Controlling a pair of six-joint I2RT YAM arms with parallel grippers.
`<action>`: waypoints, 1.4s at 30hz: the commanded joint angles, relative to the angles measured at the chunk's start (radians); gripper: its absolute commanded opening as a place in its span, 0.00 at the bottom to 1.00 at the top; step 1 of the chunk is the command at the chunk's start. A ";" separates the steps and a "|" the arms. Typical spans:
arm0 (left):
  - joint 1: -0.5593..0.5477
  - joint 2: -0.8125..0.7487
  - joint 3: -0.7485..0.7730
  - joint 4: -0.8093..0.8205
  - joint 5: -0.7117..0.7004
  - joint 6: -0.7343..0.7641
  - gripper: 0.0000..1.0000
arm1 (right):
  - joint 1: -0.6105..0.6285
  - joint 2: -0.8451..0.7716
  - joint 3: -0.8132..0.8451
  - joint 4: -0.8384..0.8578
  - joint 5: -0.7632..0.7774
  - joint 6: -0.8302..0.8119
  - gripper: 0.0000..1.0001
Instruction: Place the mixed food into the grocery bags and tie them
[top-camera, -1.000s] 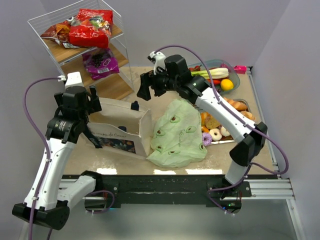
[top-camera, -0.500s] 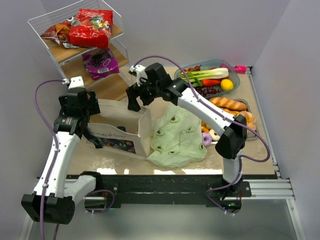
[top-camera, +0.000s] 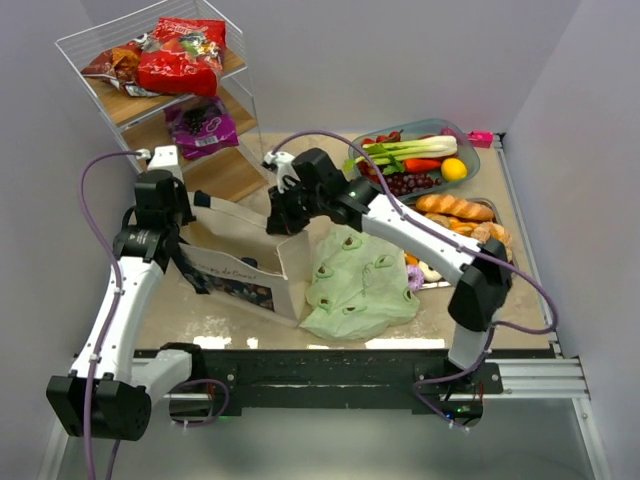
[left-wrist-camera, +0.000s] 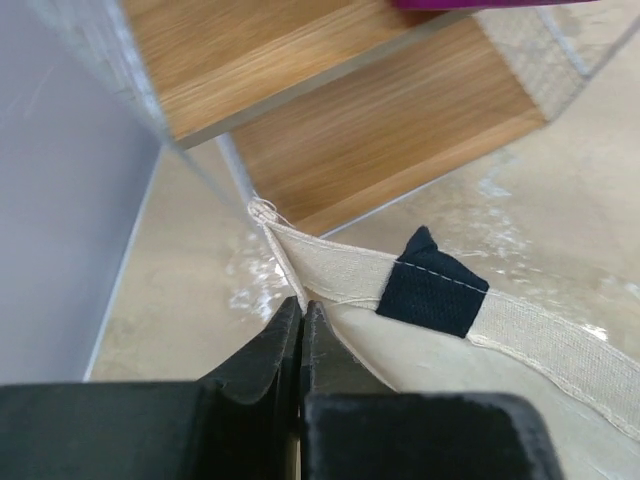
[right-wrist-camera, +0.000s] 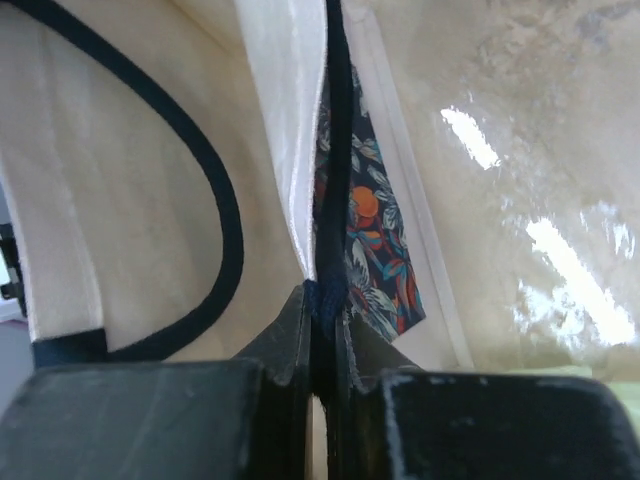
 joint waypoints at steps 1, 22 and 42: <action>-0.004 0.000 -0.002 0.106 0.256 0.016 0.00 | 0.012 -0.239 -0.211 0.176 0.106 0.176 0.00; -0.285 0.455 0.417 0.332 0.328 0.059 0.43 | 0.032 -0.625 -0.789 0.581 0.637 0.644 0.00; -0.297 0.064 0.098 0.115 0.443 -0.309 1.00 | 0.032 -0.615 -0.809 0.564 0.737 0.689 0.00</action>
